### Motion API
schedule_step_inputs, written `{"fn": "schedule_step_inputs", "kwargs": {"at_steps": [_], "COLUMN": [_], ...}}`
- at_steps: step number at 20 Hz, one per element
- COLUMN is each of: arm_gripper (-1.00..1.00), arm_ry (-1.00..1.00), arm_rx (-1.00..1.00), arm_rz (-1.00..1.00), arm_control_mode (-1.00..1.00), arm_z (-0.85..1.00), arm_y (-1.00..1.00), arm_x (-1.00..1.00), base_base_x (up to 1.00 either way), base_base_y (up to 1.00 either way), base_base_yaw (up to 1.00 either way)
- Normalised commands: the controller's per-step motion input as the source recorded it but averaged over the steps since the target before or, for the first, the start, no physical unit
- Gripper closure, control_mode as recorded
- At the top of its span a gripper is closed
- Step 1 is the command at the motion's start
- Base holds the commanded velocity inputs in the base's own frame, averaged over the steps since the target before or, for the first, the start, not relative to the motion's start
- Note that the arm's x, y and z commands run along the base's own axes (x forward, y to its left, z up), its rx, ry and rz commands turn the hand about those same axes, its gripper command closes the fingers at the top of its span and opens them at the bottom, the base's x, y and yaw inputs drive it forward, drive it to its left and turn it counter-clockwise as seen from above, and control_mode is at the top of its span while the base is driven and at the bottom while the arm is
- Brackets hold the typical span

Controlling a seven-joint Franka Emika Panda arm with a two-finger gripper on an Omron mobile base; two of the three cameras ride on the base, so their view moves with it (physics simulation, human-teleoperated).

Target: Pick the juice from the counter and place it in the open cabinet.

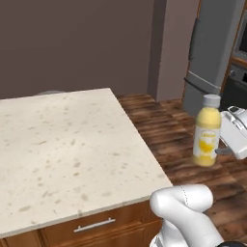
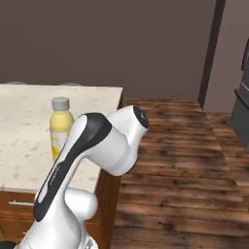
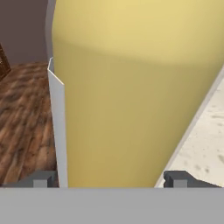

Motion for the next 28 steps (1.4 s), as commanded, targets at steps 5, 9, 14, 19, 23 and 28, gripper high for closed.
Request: {"fn": "schedule_step_inputs", "kwargs": {"at_steps": [5,9,14,19,23,28], "arm_gripper": [1.0,1.0,1.0,1.0,1.0,1.0], "arm_ry": [0.0,0.0,0.0,0.0,0.0,0.0], "arm_rx": [0.0,0.0,0.0,0.0,0.0,0.0], "arm_rz": [0.0,0.0,0.0,0.0,0.0,0.0], "arm_control_mode": [1.0,1.0,1.0,1.0,1.0,1.0], "arm_z": [0.0,0.0,0.0,0.0,0.0,0.0], "arm_y": [0.0,0.0,0.0,0.0,0.0,0.0], "arm_x": [0.0,0.0,0.0,0.0,0.0,0.0], "base_base_x": [-0.01,-0.12,-0.14,-0.05,-0.07,0.0], "base_base_y": [0.0,0.0,0.0,-0.1,-0.4,-0.46], "base_base_yaw": [-0.45,-0.49,-0.5,-0.51,-0.51,-0.51]}}
